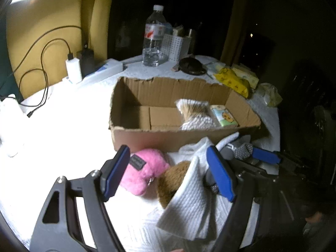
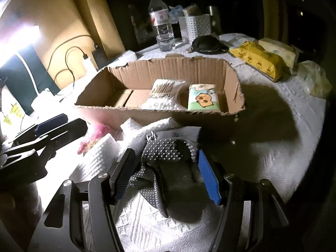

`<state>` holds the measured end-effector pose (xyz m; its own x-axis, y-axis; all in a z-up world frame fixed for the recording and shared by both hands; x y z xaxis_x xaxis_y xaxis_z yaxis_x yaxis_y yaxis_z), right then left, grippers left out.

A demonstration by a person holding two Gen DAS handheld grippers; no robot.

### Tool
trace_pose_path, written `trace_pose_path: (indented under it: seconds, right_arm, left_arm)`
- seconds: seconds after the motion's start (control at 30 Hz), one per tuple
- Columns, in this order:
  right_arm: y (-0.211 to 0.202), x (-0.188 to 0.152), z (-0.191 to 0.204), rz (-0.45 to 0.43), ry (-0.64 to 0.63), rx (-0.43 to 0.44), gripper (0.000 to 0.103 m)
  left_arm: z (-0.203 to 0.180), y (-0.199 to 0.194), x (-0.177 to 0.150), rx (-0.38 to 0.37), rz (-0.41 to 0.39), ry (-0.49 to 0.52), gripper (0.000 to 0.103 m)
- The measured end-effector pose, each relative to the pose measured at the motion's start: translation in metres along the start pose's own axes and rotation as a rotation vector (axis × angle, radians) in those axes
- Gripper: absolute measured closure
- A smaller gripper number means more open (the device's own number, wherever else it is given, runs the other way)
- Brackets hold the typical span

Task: Organize soft objects
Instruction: 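Grasp the grey dotted glove with the right gripper and lift it, then grasp the clear bubble wrap with the left gripper while the right holds the glove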

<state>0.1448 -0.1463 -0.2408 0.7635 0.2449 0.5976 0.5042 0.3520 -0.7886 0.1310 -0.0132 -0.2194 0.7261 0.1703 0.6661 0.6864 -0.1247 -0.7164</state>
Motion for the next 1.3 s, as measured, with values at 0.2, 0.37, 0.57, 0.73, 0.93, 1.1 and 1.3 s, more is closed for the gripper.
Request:
trace_pose_path:
  seconds: [0.2,0.37,0.57,0.73,0.93,1.1,1.3]
  right_arm:
    - [0.006,0.000,0.004,-0.015,-0.041,-0.052,0.041]
    - [0.005,-0.002,0.003,-0.021,-0.074,-0.069,0.073]
    - [-0.006,-0.004,0.002,-0.047,-0.072,-0.044,0.092]
    - [-0.029,0.002,-0.001,-0.086,-0.045,0.006,0.092]
    - [-0.058,0.010,-0.009,-0.144,-0.022,0.027,0.092]
    - [-0.080,0.016,-0.023,-0.197,0.005,0.019,0.092]
    - [-0.092,0.020,-0.044,-0.225,0.033,0.003,0.092]
  left_arm:
    - [0.002,0.002,-0.004,0.000,0.006,-0.006,0.027]
    - [-0.001,0.003,-0.006,-0.002,0.012,0.002,0.026]
    - [-0.007,0.002,-0.007,-0.001,0.011,0.017,0.026]
    - [-0.009,0.001,-0.007,0.001,0.012,0.021,0.026]
    - [-0.016,0.002,-0.008,0.002,0.014,0.031,0.026]
    - [-0.025,0.002,-0.007,-0.004,0.017,0.049,0.026]
    - [-0.040,0.007,-0.007,-0.005,0.022,0.082,0.026]
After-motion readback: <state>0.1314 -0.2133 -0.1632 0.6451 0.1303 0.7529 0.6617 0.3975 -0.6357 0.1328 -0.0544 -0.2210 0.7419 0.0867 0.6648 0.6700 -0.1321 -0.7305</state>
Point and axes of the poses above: each gripper's, at about its wrist camera, not at the fingertips, and y roughly the way its jaws point, z to its left, x to its top, the point moved 10 cm from there along y, roughly the way its jaws point, and after that the axes turned 4 degrees about z, right-handed, at the moved point
